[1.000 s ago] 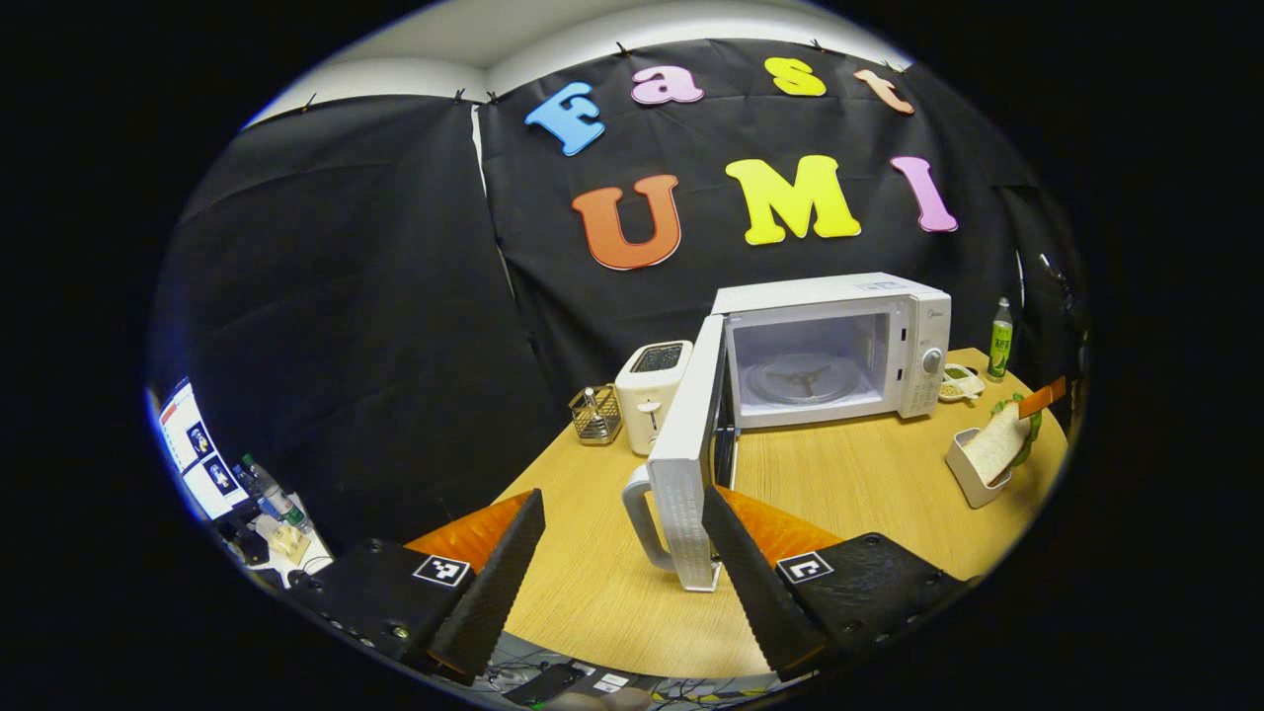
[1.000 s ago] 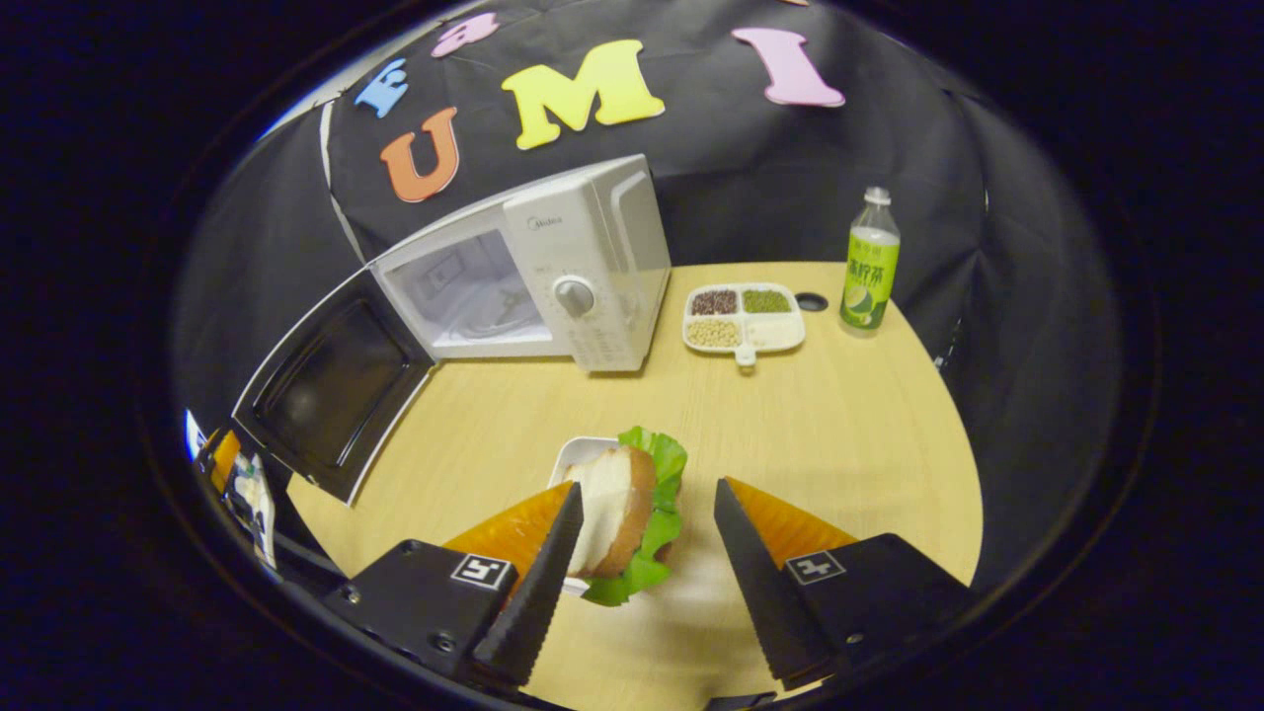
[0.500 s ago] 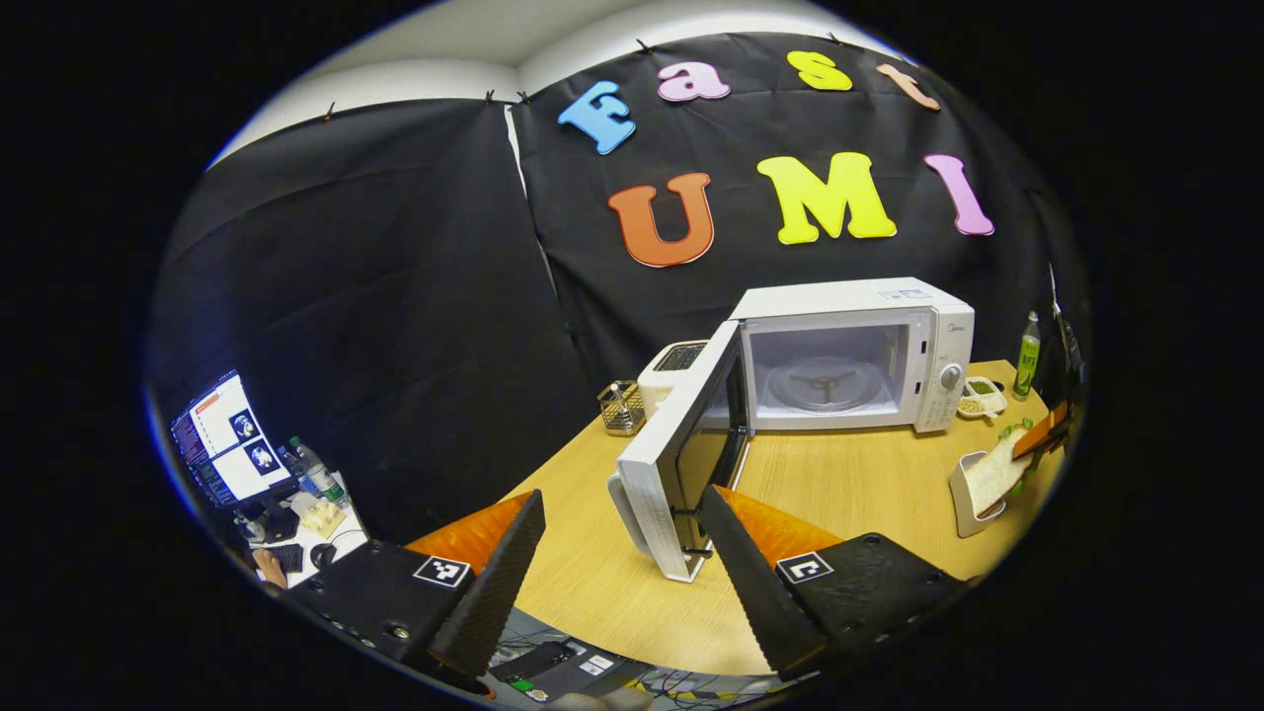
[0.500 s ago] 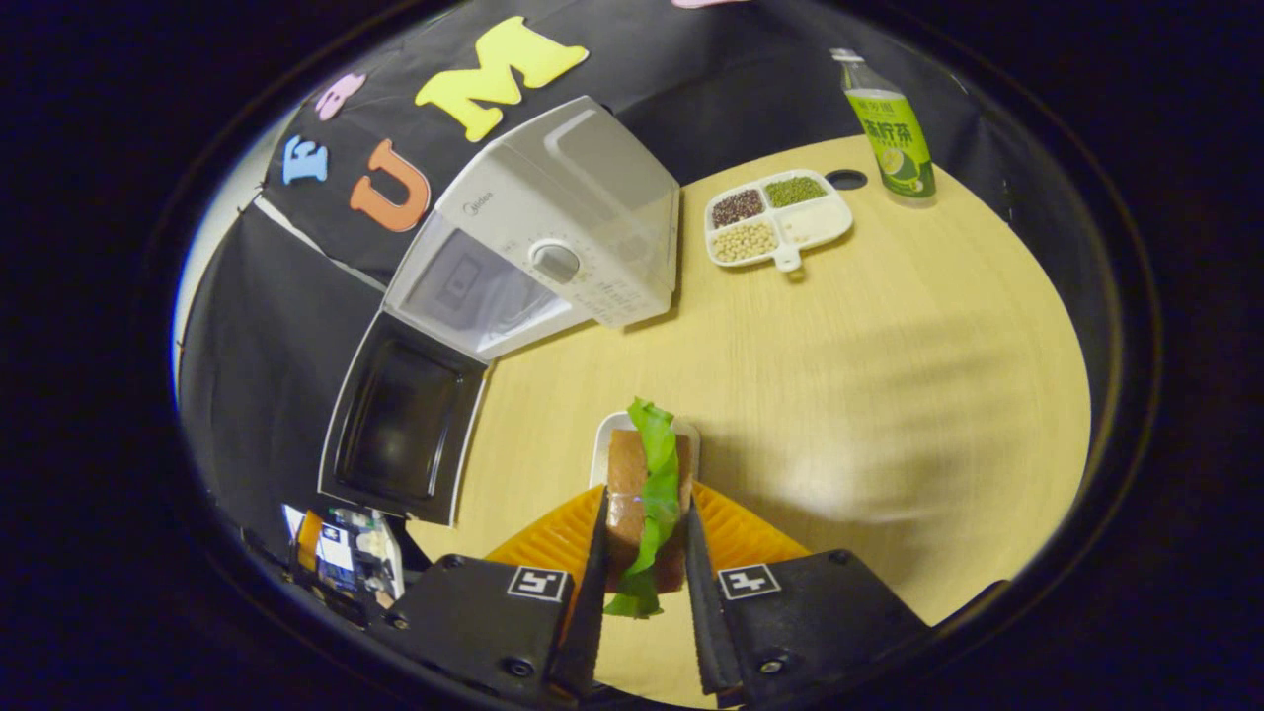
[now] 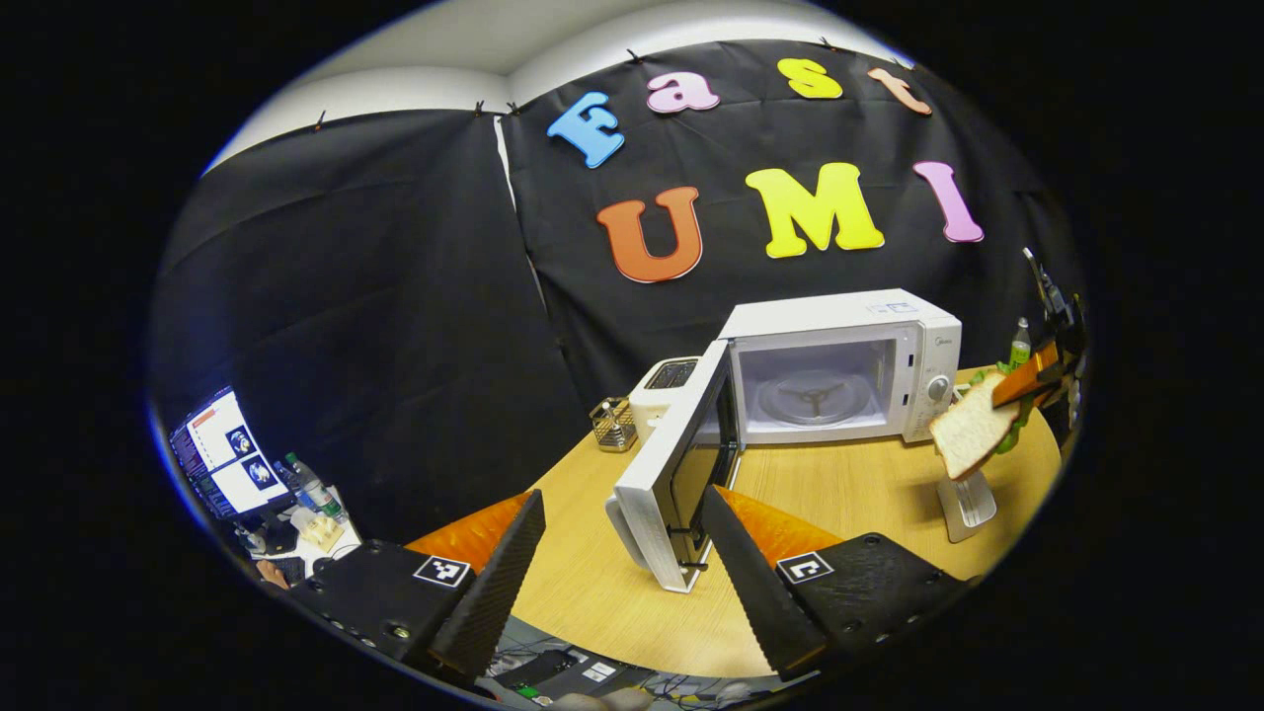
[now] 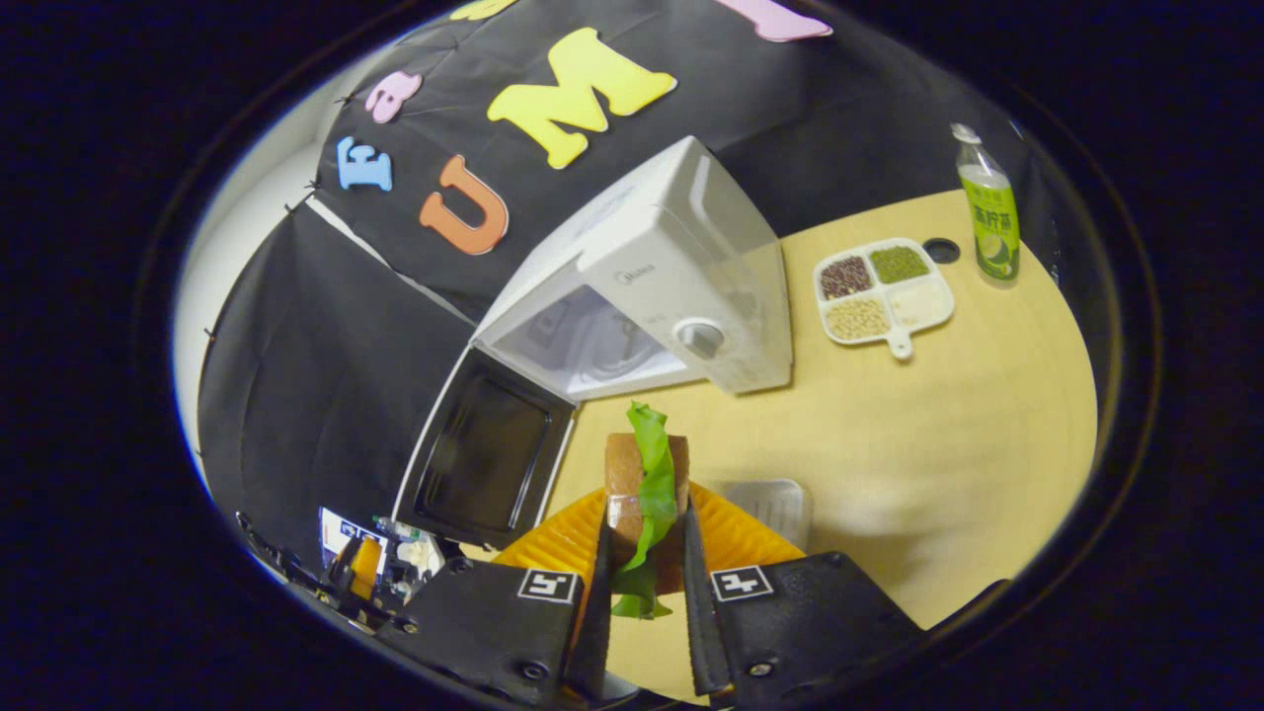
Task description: Open the microwave oven with the left hand, put the food in, and close the microwave oven.
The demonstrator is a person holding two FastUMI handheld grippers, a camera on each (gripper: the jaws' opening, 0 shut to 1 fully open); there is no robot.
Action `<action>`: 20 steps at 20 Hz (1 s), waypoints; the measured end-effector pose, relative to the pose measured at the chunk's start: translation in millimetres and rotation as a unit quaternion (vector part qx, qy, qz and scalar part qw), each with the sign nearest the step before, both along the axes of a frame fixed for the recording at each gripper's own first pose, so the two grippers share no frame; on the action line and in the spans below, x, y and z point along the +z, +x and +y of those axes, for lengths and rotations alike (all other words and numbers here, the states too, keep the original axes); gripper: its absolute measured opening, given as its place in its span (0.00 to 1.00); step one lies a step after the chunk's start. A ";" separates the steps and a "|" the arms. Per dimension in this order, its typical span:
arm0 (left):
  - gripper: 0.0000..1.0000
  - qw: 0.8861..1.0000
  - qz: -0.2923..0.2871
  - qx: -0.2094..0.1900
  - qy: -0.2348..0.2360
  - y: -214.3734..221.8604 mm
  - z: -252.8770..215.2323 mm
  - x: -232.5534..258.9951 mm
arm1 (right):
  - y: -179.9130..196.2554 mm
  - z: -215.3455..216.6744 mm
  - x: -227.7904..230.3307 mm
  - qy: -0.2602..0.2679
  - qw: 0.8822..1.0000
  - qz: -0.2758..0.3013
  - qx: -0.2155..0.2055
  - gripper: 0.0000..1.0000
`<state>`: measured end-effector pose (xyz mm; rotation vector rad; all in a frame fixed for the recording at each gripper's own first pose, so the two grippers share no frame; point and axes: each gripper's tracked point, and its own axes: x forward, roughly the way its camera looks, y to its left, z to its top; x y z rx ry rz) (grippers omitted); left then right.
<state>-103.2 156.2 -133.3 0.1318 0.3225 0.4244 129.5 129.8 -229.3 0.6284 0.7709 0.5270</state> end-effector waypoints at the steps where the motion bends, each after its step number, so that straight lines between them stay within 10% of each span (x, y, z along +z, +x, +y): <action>1: 0.97 1.000 -0.001 -0.013 0.001 3.4 2.6 2.6 | 9.0 19.4 7.7 0.010 1.000 -0.007 -0.014 0.27; 9: 0.96 0.996 0.009 -0.092 -0.004 20.5 39.9 5.8 | 109.4 148.9 13.4 0.089 0.978 -0.047 -0.182 0.36; 14: 0.97 0.996 0.014 -0.093 -0.007 26.6 66.3 -1.1 | 167.6 169.0 -13.2 0.130 0.936 -0.051 -0.322 0.36; 20: 0.97 0.996 0.024 -0.081 -0.014 31.7 88.2 -13.8 | 229.3 192.4 -42.5 0.143 0.909 -0.041 -0.390 0.36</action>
